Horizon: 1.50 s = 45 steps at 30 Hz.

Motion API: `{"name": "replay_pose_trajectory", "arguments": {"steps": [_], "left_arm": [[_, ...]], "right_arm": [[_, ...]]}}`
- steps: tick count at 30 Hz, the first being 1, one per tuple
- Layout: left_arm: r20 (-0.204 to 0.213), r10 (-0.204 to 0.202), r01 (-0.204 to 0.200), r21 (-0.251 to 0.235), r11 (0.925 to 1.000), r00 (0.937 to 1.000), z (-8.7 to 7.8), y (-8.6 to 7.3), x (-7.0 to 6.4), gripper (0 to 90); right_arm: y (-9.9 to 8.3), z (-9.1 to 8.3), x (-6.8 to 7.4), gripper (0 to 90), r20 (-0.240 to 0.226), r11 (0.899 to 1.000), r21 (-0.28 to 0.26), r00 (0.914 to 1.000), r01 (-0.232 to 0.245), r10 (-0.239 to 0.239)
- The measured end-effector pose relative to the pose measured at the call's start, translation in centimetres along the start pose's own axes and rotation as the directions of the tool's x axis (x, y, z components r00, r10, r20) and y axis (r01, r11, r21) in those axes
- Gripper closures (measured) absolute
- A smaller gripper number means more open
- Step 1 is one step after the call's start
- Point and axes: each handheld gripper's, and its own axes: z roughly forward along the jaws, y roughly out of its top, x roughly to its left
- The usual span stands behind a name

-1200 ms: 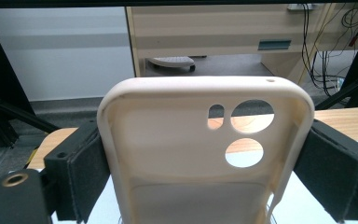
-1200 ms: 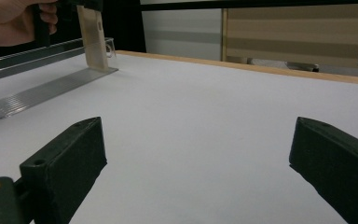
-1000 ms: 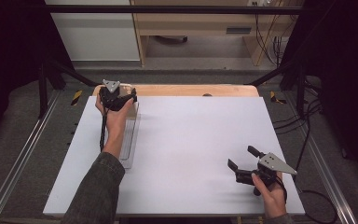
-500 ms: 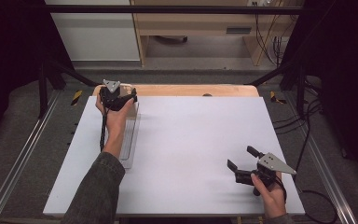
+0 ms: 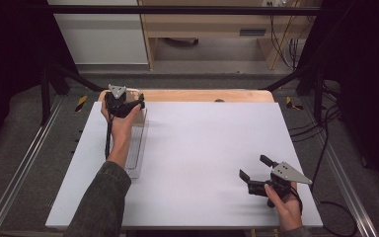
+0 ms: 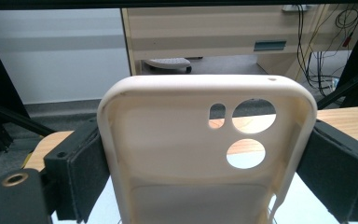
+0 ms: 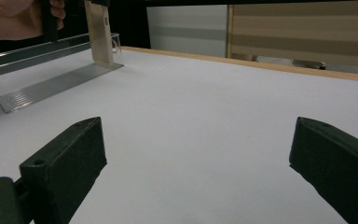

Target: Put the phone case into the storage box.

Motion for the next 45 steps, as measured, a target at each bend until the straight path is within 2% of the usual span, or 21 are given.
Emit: {"name": "replay_pose_trajectory", "arguments": {"steps": [2, 5, 10, 18, 22, 28, 36, 39, 42, 45], "left_arm": [[0.005, -0.003, 0.003, 0.004, 1.0, 1.0, 0.1, 0.0, 0.0, 9.4], [0.017, -0.03, 0.03, 0.012, 0.9995, 0.9994, 0.2, -0.2, 0.0, 8.0], [0.016, -0.028, 0.028, 0.022, 0.9994, 0.9995, 0.4, -0.4, 0.0, 7.2], [0.014, -0.038, 0.038, 0.001, 0.9993, 0.9992, 0.3, -0.3, 0.3, 6.7], [0.018, -0.039, 0.039, -0.025, 0.9989, 0.9991, 0.0, -0.1, 0.3, 6.5], [0.018, -0.021, 0.022, -0.055, 0.9983, 0.9996, -0.3, 0.3, 0.3, 5.8], [0.047, 0.021, -0.019, -0.044, 0.9989, 0.9987, -1.2, 0.5, -0.3, 6.0], [0.065, 0.05, -0.048, -0.039, 0.9981, 0.9966, -1.6, 0.6, -0.7, 6.2], [0.089, 0.057, -0.054, -0.035, 0.9979, 0.9944, -2.1, 0.5, -1.1, 4.8], [0.107, 0.098, -0.095, -0.032, 0.995, 0.9895, -2.5, 0.6, -1.5, 3.9]], "right_arm": [[0.0, 0.0, 0.0, 3.6, 0.0, 1.0, 0.002, 1.0, 0.002, -0.002], [0.0, 0.0, 0.0, 3.6, 0.001, 1.0, 0.0, 1.0, -0.002, 0.002], [0.0, -0.1, -0.1, 3.6, 0.003, 1.0, 0.0, 1.0, -0.004, 0.004], [0.0, 0.0, -0.1, 3.6, 0.0, 1.0, -0.001, 1.0, -0.007, 0.007], [0.0, 0.0, -0.1, 3.6, 0.002, 1.0, -0.001, 0.9999, -0.011, 0.011], [0.0, -0.1, -0.2, 3.6, 0.003, 1.0, 0.0, 0.9999, -0.011, 0.011], [0.0, -0.1, -0.2, 3.6, 0.002, 1.0, -0.005, 1.0, -0.009, 0.009], [0.0, -0.2, -0.2, 3.6, 0.006, 1.0, -0.012, 0.9999, -0.016, 0.016], [0.0, -0.2, -0.3, 3.6, 0.008, 1.0, -0.01, 0.9998, -0.017, 0.017], [0.0, -0.2, -0.2, 3.6, 0.009, 1.0, -0.014, 0.9998, -0.018, 0.019]]}}
